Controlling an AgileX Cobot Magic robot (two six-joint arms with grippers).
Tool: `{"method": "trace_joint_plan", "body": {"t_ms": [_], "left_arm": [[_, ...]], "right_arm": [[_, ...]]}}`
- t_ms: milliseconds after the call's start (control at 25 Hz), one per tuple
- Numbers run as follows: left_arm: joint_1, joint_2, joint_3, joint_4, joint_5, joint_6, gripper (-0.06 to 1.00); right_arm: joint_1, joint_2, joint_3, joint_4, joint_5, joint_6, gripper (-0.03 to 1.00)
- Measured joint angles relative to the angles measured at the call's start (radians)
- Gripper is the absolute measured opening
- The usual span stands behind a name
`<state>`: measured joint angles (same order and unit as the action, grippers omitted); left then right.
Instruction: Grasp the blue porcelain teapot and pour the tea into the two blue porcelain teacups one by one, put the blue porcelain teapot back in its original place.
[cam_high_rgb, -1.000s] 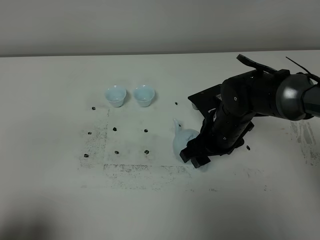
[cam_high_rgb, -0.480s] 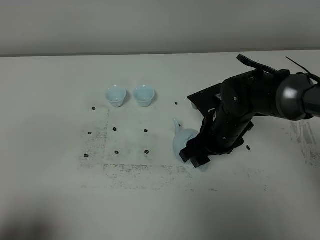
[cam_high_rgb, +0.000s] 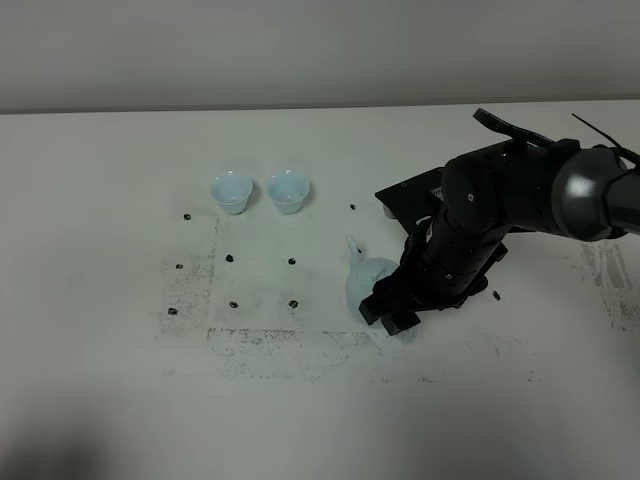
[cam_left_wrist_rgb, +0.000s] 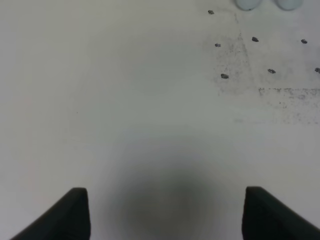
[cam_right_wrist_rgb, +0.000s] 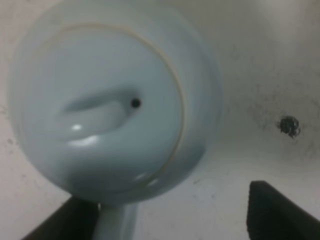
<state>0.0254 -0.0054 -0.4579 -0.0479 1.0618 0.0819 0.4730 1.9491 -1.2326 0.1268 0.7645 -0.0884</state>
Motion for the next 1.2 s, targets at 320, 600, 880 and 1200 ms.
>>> {"method": "trace_joint_plan", "body": {"t_ms": [320, 600, 880, 1200], "left_arm": [[0.000, 0.000, 0.000, 0.000, 0.000, 0.000, 0.61], [0.000, 0.000, 0.000, 0.000, 0.000, 0.000, 0.61], [0.000, 0.000, 0.000, 0.000, 0.000, 0.000, 0.61], [0.000, 0.000, 0.000, 0.000, 0.000, 0.000, 0.61]], "right_arm": [[0.000, 0.000, 0.000, 0.002, 0.001, 0.000, 0.59], [0.000, 0.001, 0.000, 0.012, 0.002, 0.000, 0.59], [0.000, 0.004, 0.000, 0.014, 0.006, 0.000, 0.59], [0.000, 0.023, 0.000, 0.015, 0.009, 0.000, 0.59]]}}
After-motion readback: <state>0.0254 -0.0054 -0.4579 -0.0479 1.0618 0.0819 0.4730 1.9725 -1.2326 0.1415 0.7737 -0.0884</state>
